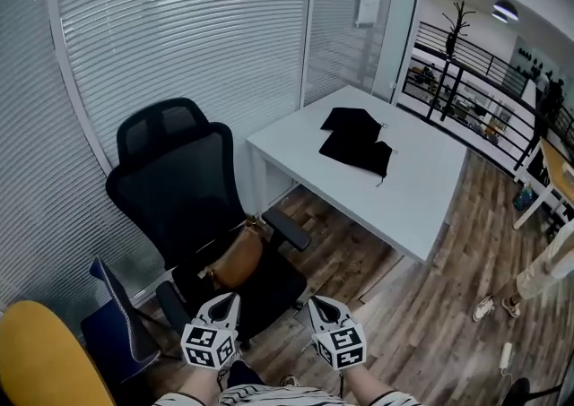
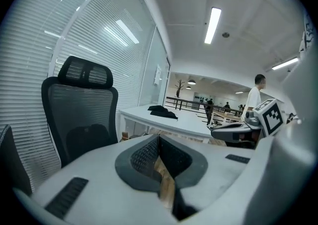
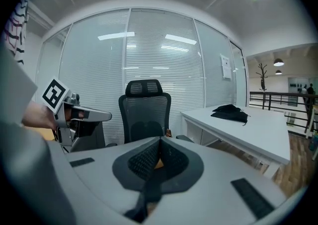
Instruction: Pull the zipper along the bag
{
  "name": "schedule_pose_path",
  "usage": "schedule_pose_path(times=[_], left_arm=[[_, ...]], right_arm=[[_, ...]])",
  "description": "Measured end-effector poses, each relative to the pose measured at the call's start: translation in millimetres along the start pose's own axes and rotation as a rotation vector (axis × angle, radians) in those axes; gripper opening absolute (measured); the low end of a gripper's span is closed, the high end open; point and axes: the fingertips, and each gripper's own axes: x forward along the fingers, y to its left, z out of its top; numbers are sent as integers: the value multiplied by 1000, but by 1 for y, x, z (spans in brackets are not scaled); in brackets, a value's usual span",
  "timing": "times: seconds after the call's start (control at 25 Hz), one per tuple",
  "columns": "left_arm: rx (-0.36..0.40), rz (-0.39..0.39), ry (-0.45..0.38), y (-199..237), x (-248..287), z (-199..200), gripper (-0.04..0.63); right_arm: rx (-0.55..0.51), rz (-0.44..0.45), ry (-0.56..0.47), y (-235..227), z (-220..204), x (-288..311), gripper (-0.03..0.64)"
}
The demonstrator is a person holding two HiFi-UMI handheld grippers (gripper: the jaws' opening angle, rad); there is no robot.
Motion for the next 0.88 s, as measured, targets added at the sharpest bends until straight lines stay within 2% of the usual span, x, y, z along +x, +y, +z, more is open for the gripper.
schedule_pose_path(times=[0.56, 0.88], left_arm=[[57, -10, -3, -40, -24, -1, 28], [61, -17, -5, -53, -27, -3, 28]], right_arm=[[76, -49, -19, -17, -16, -52, 28], [75, -51, -21, -16, -19, -64, 28]])
